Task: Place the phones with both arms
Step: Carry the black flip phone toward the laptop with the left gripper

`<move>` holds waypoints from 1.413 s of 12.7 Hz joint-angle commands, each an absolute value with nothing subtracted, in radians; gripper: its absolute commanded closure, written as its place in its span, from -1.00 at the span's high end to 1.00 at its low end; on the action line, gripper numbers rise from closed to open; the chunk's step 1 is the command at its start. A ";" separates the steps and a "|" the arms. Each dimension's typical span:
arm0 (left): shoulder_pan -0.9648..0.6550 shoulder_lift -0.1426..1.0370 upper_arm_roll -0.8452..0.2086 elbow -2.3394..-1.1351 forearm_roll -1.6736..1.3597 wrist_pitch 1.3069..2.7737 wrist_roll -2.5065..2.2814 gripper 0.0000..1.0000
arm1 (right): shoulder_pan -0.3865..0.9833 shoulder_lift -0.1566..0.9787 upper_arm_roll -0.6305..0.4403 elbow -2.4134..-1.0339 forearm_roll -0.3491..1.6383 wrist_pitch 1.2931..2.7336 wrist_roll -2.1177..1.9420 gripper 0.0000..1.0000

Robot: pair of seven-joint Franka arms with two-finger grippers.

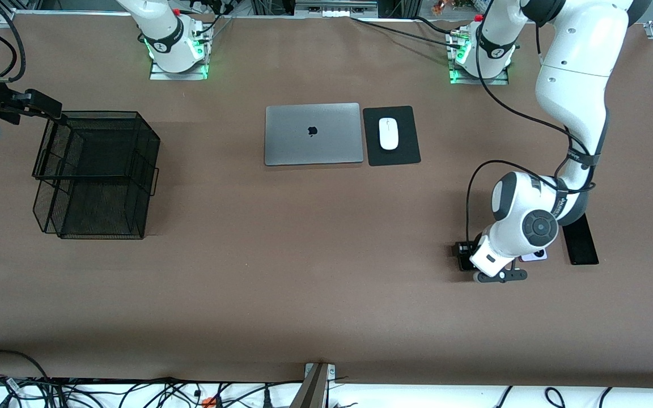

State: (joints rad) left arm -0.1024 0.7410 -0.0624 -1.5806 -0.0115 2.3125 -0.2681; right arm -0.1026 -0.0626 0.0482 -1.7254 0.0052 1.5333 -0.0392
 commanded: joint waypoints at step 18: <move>-0.716 1.061 -0.026 -1.038 -0.015 2.284 -0.986 -0.55 | -0.112 -0.057 0.043 -1.707 0.006 1.516 -0.041 1.00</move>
